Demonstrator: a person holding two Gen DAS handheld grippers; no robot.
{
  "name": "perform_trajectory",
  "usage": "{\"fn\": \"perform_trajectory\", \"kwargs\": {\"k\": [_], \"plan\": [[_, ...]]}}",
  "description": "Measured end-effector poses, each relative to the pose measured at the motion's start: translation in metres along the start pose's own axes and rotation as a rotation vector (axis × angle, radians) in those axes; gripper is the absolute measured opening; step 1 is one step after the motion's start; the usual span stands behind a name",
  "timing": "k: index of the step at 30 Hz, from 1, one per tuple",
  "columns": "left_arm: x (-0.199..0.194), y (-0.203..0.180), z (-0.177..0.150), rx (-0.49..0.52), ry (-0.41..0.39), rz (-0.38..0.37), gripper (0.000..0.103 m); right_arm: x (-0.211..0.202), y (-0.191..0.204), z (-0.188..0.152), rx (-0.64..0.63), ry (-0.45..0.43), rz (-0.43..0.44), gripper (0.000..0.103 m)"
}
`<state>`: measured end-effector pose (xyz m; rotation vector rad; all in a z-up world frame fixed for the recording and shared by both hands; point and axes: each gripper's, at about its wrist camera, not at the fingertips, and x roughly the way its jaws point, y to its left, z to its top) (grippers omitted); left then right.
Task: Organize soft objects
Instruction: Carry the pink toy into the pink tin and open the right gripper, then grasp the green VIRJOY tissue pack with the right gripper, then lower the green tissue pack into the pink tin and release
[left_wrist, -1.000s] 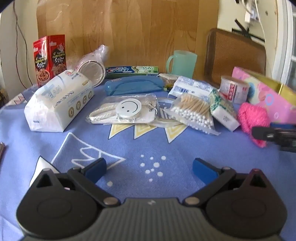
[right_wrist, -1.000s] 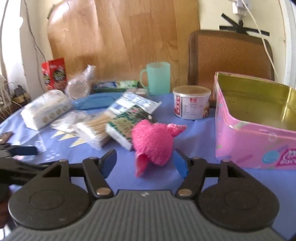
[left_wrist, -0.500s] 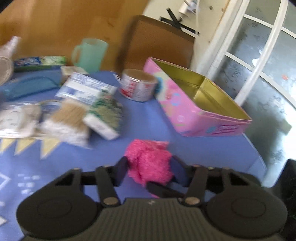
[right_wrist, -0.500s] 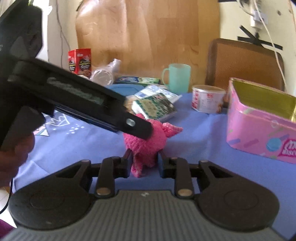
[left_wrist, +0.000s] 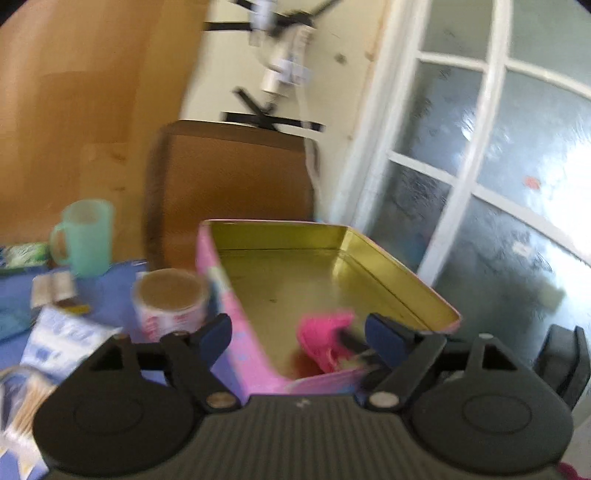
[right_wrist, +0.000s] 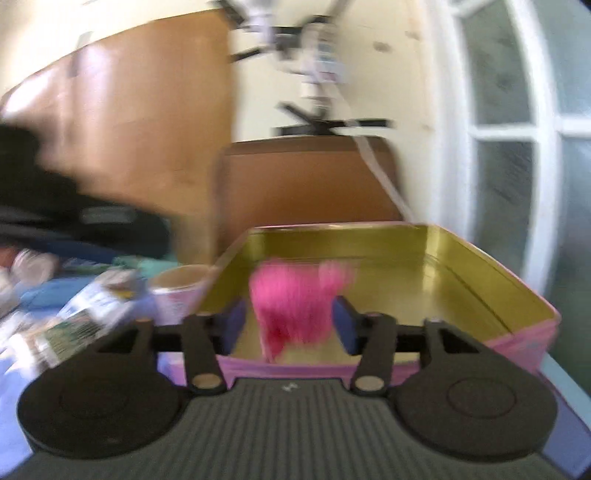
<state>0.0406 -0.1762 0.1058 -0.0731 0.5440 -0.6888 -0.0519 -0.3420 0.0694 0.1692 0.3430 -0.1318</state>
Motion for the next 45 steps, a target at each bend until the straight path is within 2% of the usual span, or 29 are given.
{"fn": "perform_trajectory", "kwargs": {"k": [2, 4, 5, 8, 11, 13, 15, 18, 20, 21, 22, 24, 26, 28, 30, 32, 34, 35, 36, 37, 38, 41, 45], "plan": [[-0.020, 0.025, -0.011, -0.030, -0.025, 0.075, 0.086, -0.015, -0.005, -0.002, 0.066, -0.054, 0.049, 0.057], [-0.038, 0.058, -0.024, -0.069, -0.019, 0.176, 0.086, -0.024, 0.008, -0.003, 0.053, -0.076, 0.147, 0.057], [-0.047, 0.072, -0.029, -0.096, -0.009, 0.212, 0.084, -0.022, 0.021, -0.002, 0.028, -0.059, 0.211, 0.057], [-0.075, 0.114, -0.048, -0.185, 0.007, 0.279, 0.084, -0.003, 0.069, -0.010, -0.054, 0.080, 0.442, 0.059], [-0.098, 0.140, -0.066, -0.260, -0.010, 0.316, 0.084, 0.033, 0.111, -0.021, -0.071, 0.240, 0.541, 0.073], [-0.108, 0.155, -0.075, -0.303, -0.013, 0.313, 0.085, 0.059, 0.124, -0.023, -0.021, 0.314, 0.529, 0.083], [-0.118, 0.166, -0.087, -0.322, -0.017, 0.315, 0.085, 0.078, 0.132, -0.026, 0.067, 0.373, 0.514, 0.087], [-0.127, 0.180, -0.099, -0.350, -0.027, 0.304, 0.085, 0.084, 0.140, -0.037, 0.187, 0.460, 0.509, 0.088], [-0.131, 0.185, -0.106, -0.362, -0.031, 0.292, 0.085, 0.085, 0.150, -0.043, 0.177, 0.482, 0.507, 0.080], [-0.131, 0.186, -0.107, -0.363, -0.032, 0.282, 0.085, 0.081, 0.154, -0.044, 0.144, 0.471, 0.503, 0.070], [-0.134, 0.187, -0.109, -0.358, -0.035, 0.270, 0.085, 0.075, 0.154, -0.044, 0.133, 0.468, 0.511, 0.065], [-0.133, 0.184, -0.108, -0.346, -0.035, 0.238, 0.085, 0.061, 0.146, -0.041, 0.125, 0.470, 0.528, 0.060], [-0.131, 0.175, -0.105, -0.330, -0.031, 0.193, 0.085, 0.039, 0.143, -0.039, 0.051, 0.437, 0.546, 0.060], [-0.125, 0.165, -0.102, -0.314, -0.014, 0.123, 0.085, 0.010, 0.147, -0.042, -0.112, 0.388, 0.562, 0.061], [-0.112, 0.153, -0.101, -0.299, 0.028, 0.052, 0.083, -0.018, 0.146, -0.053, -0.219, 0.365, 0.568, 0.063], [-0.094, 0.139, -0.102, -0.286, 0.087, 0.010, 0.082, -0.032, 0.144, -0.066, -0.267, 0.367, 0.561, 0.067], [-0.074, 0.126, -0.106, -0.265, 0.154, 0.007, 0.077, -0.033, 0.142, -0.079, -0.285, 0.382, 0.533, 0.073], [-0.064, 0.120, -0.108, -0.255, 0.189, 0.018, 0.066, -0.034, 0.141, -0.085, -0.282, 0.371, 0.531, 0.074], [-0.056, 0.115, -0.111, -0.246, 0.221, 0.028, 0.060, -0.035, 0.141, -0.087, -0.289, 0.350, 0.532, 0.074], [-0.053, 0.107, -0.112, -0.216, 0.212, 0.053, 0.055, -0.034, 0.142, -0.087, -0.303, 0.339, 0.534, 0.066], [-0.050, 0.102, -0.112, -0.203, 0.231, 0.042, 0.044, -0.034, 0.142, -0.087, -0.306, 0.329, 0.542, 0.064], [-0.051, 0.089, -0.099, -0.204, 0.225, 0.029, 0.045, -0.035, 0.132, -0.080, -0.275, 0.272, 0.545, 0.061], [-0.039, 0.051, -0.053, -0.100, 0.163, -0.006, 0.043, -0.040, 0.106, -0.055, -0.236, 0.120, 0.469, 0.061]]}}
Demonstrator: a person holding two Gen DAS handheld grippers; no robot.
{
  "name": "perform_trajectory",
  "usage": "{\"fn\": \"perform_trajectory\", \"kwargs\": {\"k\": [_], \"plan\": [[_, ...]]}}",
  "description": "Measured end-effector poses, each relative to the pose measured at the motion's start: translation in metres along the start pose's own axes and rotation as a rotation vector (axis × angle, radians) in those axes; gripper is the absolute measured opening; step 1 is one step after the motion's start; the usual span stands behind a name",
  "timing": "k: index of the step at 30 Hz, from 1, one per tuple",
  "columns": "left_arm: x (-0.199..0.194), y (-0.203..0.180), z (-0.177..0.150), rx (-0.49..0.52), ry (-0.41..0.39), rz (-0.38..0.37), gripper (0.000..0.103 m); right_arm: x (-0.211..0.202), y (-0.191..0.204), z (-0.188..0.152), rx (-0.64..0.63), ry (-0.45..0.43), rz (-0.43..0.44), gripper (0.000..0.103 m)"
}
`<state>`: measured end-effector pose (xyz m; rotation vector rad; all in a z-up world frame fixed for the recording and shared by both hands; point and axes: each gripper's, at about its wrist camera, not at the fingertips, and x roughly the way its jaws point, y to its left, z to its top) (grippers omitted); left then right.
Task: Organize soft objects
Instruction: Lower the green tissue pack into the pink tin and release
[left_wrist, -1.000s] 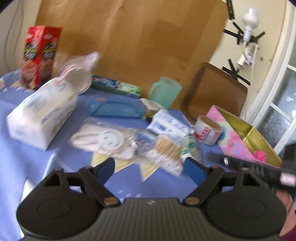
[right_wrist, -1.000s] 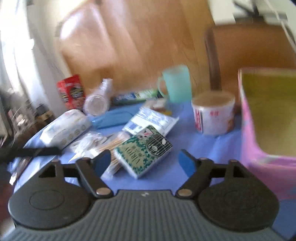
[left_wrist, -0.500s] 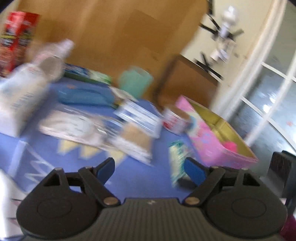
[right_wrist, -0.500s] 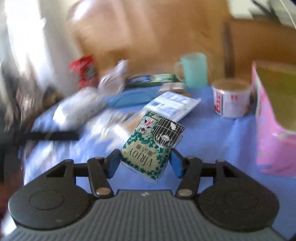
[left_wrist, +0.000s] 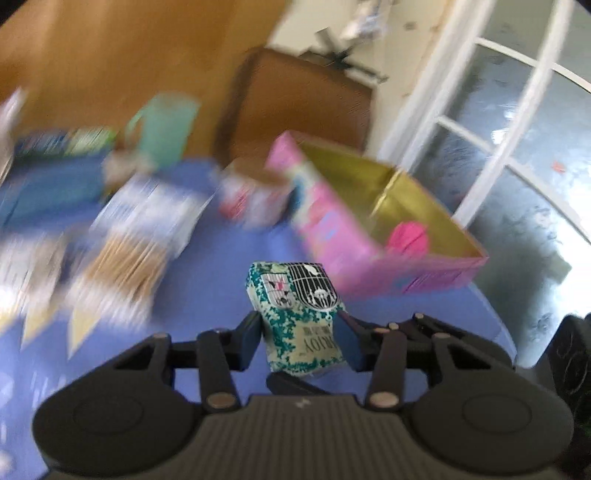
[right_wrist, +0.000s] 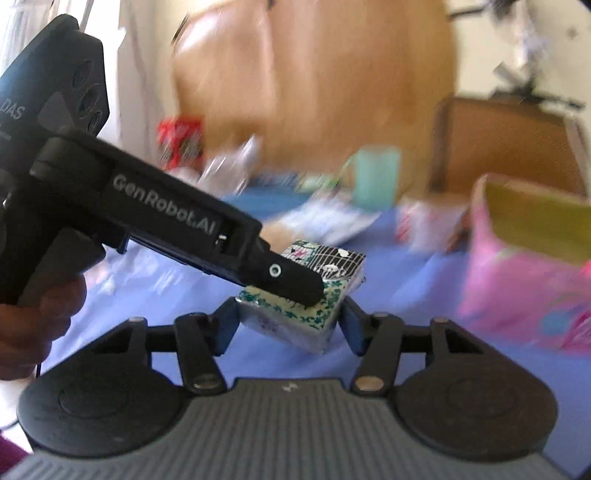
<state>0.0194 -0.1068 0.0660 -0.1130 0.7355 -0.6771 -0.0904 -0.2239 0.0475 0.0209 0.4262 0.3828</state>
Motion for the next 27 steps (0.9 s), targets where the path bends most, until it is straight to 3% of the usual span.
{"fn": "perform_trajectory", "kwargs": {"k": [6, 8, 11, 13, 15, 17, 19, 21, 24, 27], "plan": [[0.051, -0.071, 0.057, 0.172, -0.067, -0.061, 0.048, -0.013, -0.067, 0.031, 0.035, -0.123, -0.220, 0.061], [0.073, -0.086, 0.067, 0.197, -0.078, -0.047, 0.069, -0.004, -0.089, 0.037, 0.052, -0.124, -0.295, 0.062], [0.086, -0.092, 0.068, 0.215, -0.119, 0.023, 0.070, 0.015, -0.117, 0.036, 0.077, -0.092, -0.434, 0.077], [0.074, -0.079, 0.066, 0.174, -0.137, 0.007, 0.070, 0.013, -0.131, 0.032, 0.120, -0.099, -0.478, 0.079], [0.048, -0.053, 0.053, 0.138, -0.174, 0.016, 0.070, -0.003, -0.139, 0.026, 0.185, -0.148, -0.469, 0.079], [0.023, -0.023, 0.038, 0.115, -0.212, 0.093, 0.071, -0.013, -0.134, 0.026, 0.211, -0.198, -0.465, 0.071], [-0.001, 0.012, 0.021, 0.078, -0.224, 0.198, 0.071, -0.018, -0.127, 0.031, 0.222, -0.229, -0.416, 0.045], [-0.024, 0.051, 0.001, 0.012, -0.221, 0.316, 0.070, -0.017, -0.114, 0.040, 0.231, -0.234, -0.312, 0.026], [-0.050, 0.102, -0.028, -0.093, -0.224, 0.453, 0.070, 0.006, -0.085, 0.054, 0.225, -0.159, -0.119, 0.024], [-0.058, 0.136, -0.048, -0.154, -0.242, 0.507, 0.070, 0.056, -0.066, 0.057, 0.288, -0.010, 0.028, 0.028]]}}
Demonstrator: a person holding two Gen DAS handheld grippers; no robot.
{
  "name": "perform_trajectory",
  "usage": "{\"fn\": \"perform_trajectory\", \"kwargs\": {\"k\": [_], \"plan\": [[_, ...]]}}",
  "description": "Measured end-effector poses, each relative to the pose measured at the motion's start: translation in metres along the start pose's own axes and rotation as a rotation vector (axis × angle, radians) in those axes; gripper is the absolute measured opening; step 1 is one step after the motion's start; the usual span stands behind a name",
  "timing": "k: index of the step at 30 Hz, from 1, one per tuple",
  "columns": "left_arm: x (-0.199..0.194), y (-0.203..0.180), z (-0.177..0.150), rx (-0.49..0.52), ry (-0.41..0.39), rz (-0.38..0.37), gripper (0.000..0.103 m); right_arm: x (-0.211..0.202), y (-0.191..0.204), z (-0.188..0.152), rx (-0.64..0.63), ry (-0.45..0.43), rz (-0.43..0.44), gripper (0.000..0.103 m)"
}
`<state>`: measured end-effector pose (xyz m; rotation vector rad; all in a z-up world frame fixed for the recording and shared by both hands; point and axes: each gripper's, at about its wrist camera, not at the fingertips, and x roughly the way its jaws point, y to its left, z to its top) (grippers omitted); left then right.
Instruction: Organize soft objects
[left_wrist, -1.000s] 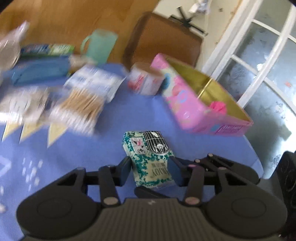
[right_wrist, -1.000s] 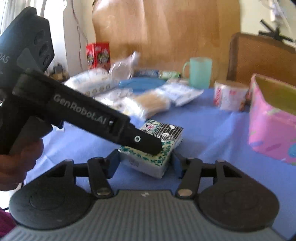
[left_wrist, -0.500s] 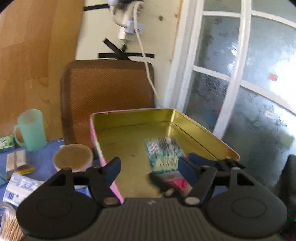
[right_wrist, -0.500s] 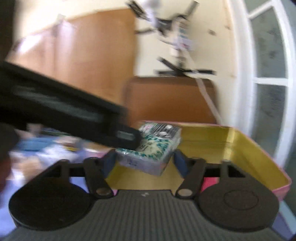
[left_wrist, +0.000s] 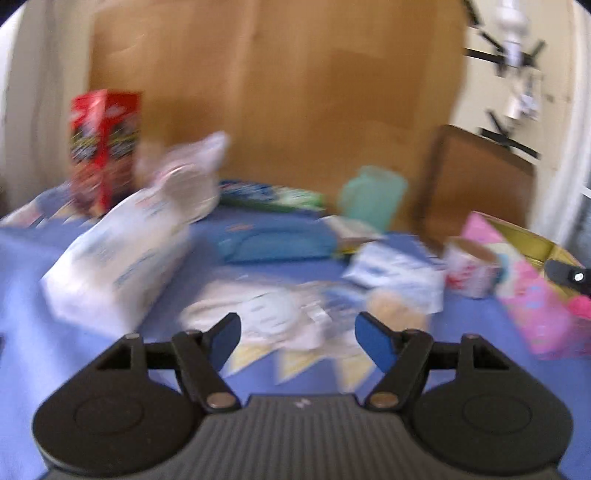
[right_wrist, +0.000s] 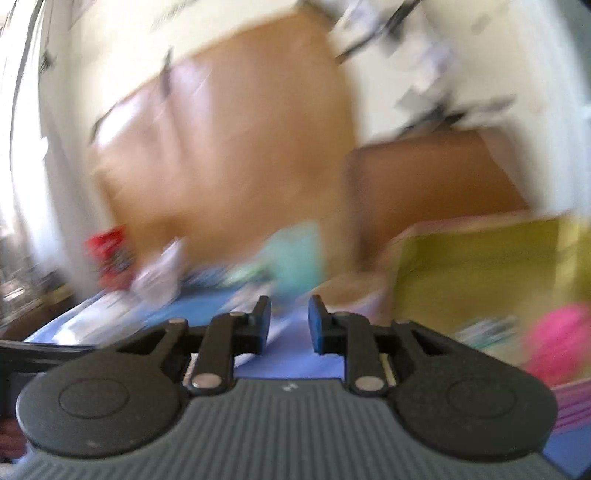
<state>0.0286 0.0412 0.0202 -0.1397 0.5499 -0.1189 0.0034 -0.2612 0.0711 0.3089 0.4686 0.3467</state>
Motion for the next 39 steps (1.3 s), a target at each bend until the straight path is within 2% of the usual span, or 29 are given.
{"fn": "perform_trajectory", "kwargs": {"k": [2, 4, 6, 9, 10, 12, 13, 18, 22, 24, 25, 27, 29, 30, 31, 33, 36, 37, 39], "plan": [[0.009, 0.010, -0.010, -0.014, 0.000, 0.016, 0.070, 0.038, 0.001, 0.000, 0.084, 0.081, 0.023, 0.037], [0.012, 0.017, -0.011, -0.041, 0.010, -0.027, 0.067, 0.069, -0.005, 0.000, 0.183, 0.108, -0.016, 0.056], [0.009, 0.019, -0.011, -0.020, -0.026, -0.024, 0.071, 0.093, -0.009, 0.000, 0.253, 0.122, -0.049, 0.061], [0.006, 0.016, -0.014, -0.001, -0.038, -0.053, 0.071, 0.115, -0.015, -0.002, 0.349, 0.148, -0.089, 0.061], [0.004, 0.015, -0.014, -0.001, -0.044, -0.057, 0.071, 0.121, -0.019, -0.003, 0.384, 0.162, -0.075, 0.051], [0.001, 0.012, -0.015, -0.006, -0.051, -0.064, 0.071, 0.120, -0.026, -0.007, 0.458, 0.195, -0.039, 0.016], [0.000, 0.013, -0.015, -0.013, -0.056, -0.072, 0.071, 0.113, -0.028, -0.008, 0.489, 0.185, -0.029, 0.005], [0.000, 0.016, -0.015, -0.036, -0.060, -0.091, 0.071, 0.034, -0.021, -0.006, 0.395, 0.091, -0.057, 0.003], [-0.002, 0.014, -0.014, -0.036, -0.048, -0.137, 0.072, -0.034, -0.018, -0.024, 0.316, 0.094, -0.091, 0.003], [-0.005, 0.007, -0.014, -0.025, -0.035, -0.159, 0.072, -0.071, -0.016, -0.037, 0.263, 0.059, -0.144, 0.003], [-0.007, -0.001, -0.014, -0.024, -0.017, -0.200, 0.072, -0.085, -0.015, -0.043, 0.232, 0.047, -0.172, 0.004], [-0.010, -0.021, -0.012, -0.004, 0.006, -0.282, 0.072, -0.107, -0.012, -0.055, 0.164, 0.027, -0.239, 0.011], [-0.010, -0.054, -0.009, 0.062, 0.027, -0.347, 0.075, -0.112, -0.002, -0.063, 0.094, 0.010, -0.278, 0.027], [-0.008, -0.068, -0.007, 0.087, 0.039, -0.377, 0.077, -0.111, 0.003, -0.066, 0.056, 0.009, -0.281, 0.054], [-0.005, -0.086, -0.005, 0.114, 0.060, -0.414, 0.086, -0.109, 0.006, -0.069, 0.022, 0.010, -0.278, 0.072], [0.003, -0.114, -0.003, 0.156, 0.092, -0.442, 0.097, -0.102, 0.012, -0.074, -0.038, 0.029, -0.270, 0.075], [0.020, -0.156, -0.004, 0.251, 0.117, -0.460, 0.097, -0.085, 0.015, -0.081, -0.113, 0.106, -0.259, 0.084], [0.026, -0.165, -0.006, 0.267, 0.136, -0.459, 0.096, -0.079, 0.014, -0.084, -0.137, 0.124, -0.266, 0.084], [0.041, -0.180, -0.015, 0.283, 0.201, -0.466, 0.085, -0.069, 0.013, -0.088, -0.170, 0.141, -0.268, 0.082]]}}
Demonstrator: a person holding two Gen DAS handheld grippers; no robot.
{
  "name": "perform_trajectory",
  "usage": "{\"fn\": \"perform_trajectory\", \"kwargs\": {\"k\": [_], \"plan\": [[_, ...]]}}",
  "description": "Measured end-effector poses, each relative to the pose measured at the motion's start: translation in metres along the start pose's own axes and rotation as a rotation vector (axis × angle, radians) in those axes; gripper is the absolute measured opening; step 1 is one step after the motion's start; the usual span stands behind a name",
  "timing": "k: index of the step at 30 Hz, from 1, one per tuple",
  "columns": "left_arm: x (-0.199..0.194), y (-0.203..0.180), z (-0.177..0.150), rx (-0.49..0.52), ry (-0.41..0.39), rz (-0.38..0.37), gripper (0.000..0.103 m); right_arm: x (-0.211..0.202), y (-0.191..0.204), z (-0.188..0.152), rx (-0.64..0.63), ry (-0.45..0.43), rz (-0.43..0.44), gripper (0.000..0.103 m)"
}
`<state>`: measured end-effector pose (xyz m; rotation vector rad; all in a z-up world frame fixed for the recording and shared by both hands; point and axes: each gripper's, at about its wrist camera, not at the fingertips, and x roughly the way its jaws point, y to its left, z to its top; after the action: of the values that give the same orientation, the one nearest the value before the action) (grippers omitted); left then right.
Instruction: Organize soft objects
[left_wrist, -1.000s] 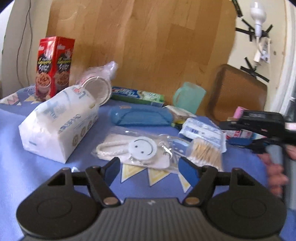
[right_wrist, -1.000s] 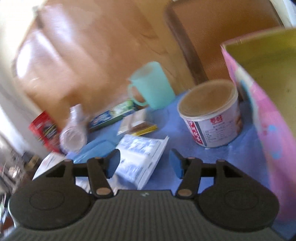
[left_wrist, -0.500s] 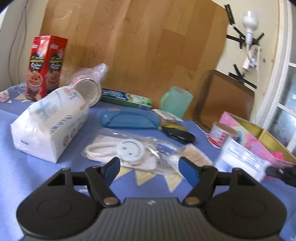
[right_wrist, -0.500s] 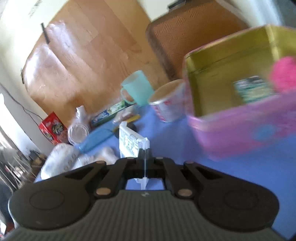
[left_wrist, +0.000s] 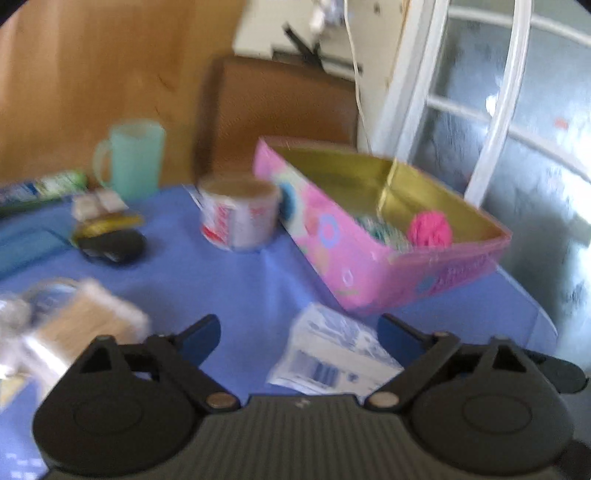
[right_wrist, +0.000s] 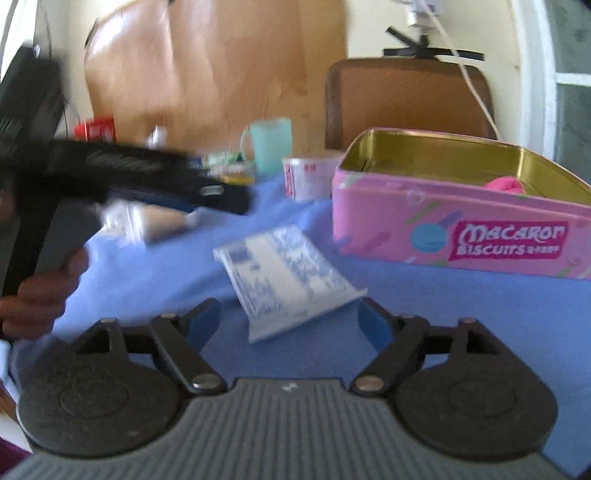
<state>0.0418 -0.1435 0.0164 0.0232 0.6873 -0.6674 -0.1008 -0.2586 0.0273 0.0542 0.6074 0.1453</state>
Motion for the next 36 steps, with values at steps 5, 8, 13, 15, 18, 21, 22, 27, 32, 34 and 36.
{"fn": "perform_trajectory", "kwargs": {"k": [5, 8, 13, 15, 18, 21, 22, 27, 32, 34, 36], "plan": [[0.001, -0.011, -0.011, -0.015, 0.040, -0.026, 0.048, 0.008, 0.001, 0.006, -0.021, -0.044, -0.009, 0.043], [-0.020, -0.021, 0.002, 0.001, -0.002, -0.091, 0.042, -0.003, 0.000, 0.021, -0.011, -0.127, 0.059, 0.020], [-0.029, -0.058, 0.031, 0.146, -0.092, -0.078, 0.047, -0.007, -0.007, 0.040, -0.034, -0.212, 0.061, 0.022], [-0.026, -0.061, 0.035, 0.170, -0.084, -0.067, 0.053, -0.014, -0.020, 0.038, -0.011, -0.206, 0.089, 0.023], [-0.022, -0.047, 0.032, 0.136, -0.059, -0.046, 0.086, -0.026, -0.043, 0.022, 0.005, -0.180, 0.045, 0.066], [-0.006, -0.033, 0.024, 0.070, 0.004, -0.070, 0.086, -0.031, -0.058, 0.004, 0.016, -0.125, 0.005, 0.082], [-0.001, -0.030, 0.022, 0.057, 0.023, -0.084, 0.084, -0.028, -0.060, 0.000, 0.016, -0.101, -0.001, 0.082], [0.030, -0.037, 0.000, 0.073, 0.135, -0.090, 0.065, -0.005, -0.048, -0.005, -0.018, -0.034, -0.009, 0.082], [0.030, -0.043, -0.011, 0.057, 0.119, -0.075, 0.060, 0.008, -0.031, -0.006, -0.072, -0.045, -0.003, 0.077], [0.030, -0.046, -0.013, 0.055, 0.111, -0.059, 0.060, 0.008, -0.031, -0.006, -0.068, -0.052, -0.003, 0.076], [0.031, -0.048, -0.013, 0.052, 0.105, -0.045, 0.060, 0.009, -0.032, -0.008, -0.066, -0.062, -0.008, 0.076]]}}
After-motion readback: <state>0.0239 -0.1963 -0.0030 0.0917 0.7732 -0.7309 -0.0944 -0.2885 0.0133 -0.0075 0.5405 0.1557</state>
